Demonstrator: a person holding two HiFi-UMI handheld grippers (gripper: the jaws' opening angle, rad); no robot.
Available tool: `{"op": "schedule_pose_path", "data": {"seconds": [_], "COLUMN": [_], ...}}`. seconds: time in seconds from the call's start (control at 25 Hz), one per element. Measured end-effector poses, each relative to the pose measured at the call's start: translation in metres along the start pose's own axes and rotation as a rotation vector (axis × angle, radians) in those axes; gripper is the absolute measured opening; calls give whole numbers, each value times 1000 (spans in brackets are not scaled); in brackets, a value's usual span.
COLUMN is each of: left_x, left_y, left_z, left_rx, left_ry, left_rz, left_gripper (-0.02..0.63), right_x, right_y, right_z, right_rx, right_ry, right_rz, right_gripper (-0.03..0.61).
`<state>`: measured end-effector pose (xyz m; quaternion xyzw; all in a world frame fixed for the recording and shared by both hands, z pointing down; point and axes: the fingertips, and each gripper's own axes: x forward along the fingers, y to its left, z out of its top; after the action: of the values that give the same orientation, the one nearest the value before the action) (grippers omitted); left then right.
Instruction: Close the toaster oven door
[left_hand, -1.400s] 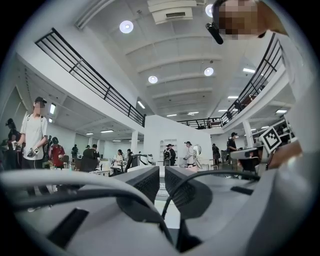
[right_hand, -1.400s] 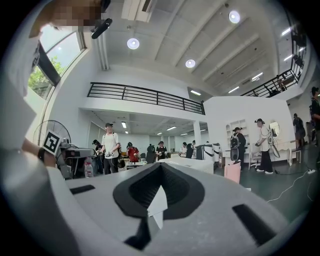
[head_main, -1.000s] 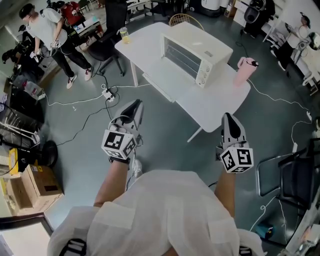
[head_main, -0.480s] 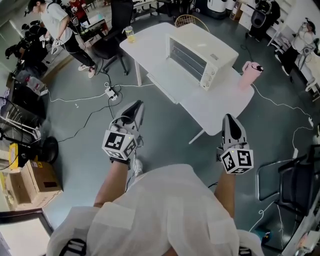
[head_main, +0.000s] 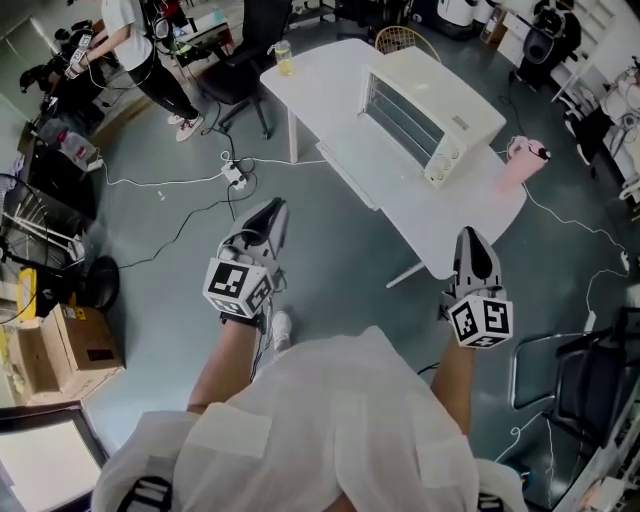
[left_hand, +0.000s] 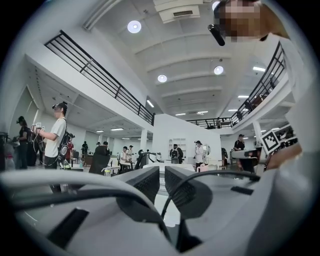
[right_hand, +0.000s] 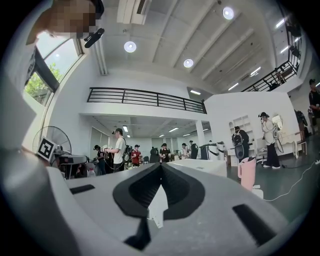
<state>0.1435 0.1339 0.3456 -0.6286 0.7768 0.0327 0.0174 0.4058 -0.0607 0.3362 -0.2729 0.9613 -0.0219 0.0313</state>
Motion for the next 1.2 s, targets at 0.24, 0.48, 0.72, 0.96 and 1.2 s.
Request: {"op": "schedule_pose_path", "data": {"seconds": [0.24,0.48,0.72,0.96,1.2], "left_x": [0,4,-5,-20,-19], "left_y": [52,106,173,220,242], "left_z": [8,13,13,14,-1], "left_rx": [-14,-24,-28,-49,-79], "left_ry": [-11,-17,-17,16,29], "left_rz": [0,-29,-31,-14,-30], "left_gripper": [29,28,29,29,29], "right_x": [33,67,103,126,133], "right_y": [33,68,109,148,161], "right_z": [4,5,1,-10,-22], "right_rx": [-6,-6,-2,-4,1], "right_ry": [3,2,-3,0,24], "right_rz": [-13,-48,-87,-102,-129], "right_gripper": [5,5,5,5,5]}}
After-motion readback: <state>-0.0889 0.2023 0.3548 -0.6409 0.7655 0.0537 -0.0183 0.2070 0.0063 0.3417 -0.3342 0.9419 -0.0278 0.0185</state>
